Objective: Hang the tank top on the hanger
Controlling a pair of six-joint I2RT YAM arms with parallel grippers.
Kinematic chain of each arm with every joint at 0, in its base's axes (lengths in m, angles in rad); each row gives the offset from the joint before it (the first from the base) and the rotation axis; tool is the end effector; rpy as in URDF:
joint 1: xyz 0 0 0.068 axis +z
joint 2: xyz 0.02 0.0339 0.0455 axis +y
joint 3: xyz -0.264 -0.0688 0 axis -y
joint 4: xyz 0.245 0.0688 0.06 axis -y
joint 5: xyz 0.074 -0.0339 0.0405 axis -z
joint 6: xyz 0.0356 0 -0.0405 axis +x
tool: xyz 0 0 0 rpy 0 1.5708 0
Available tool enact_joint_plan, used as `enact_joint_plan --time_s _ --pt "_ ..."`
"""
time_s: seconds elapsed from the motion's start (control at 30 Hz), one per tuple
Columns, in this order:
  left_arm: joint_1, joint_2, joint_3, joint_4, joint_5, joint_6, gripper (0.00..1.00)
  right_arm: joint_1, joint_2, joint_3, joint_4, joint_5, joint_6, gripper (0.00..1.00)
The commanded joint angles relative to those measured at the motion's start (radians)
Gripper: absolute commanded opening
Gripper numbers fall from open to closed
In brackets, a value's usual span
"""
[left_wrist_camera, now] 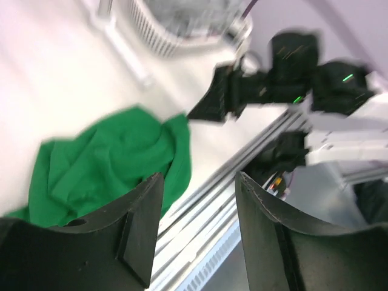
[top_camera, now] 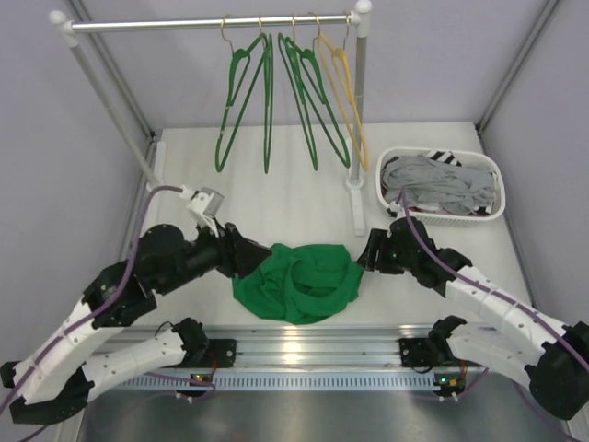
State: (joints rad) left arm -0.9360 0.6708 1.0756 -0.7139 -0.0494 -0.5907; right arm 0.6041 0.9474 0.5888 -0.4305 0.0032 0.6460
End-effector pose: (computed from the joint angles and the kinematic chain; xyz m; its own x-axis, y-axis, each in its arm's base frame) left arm 0.0721 -0.0949 0.3959 -0.5822 -0.1475 -0.7996 0.5443 0.6598 -0.5181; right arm 0.1594 0.1099 0.2203 -0.8072 0.1743 -0.5639 -0.1004 0.9009 0.4223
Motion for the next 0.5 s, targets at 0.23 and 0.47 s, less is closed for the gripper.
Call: enact_joint_plan --time_s 0.23,0.47 --pt "0.002 0.186 0.421 0.201 -0.597 0.271 0.63 0.014 -0.001 0.069 -0.013 0.001 -0.034 0.57" --pt "0.044 0.467 0.627 0.395 -0.811 0.581 0.71 0.013 0.005 0.1 -0.028 0.001 -0.055 0.58"
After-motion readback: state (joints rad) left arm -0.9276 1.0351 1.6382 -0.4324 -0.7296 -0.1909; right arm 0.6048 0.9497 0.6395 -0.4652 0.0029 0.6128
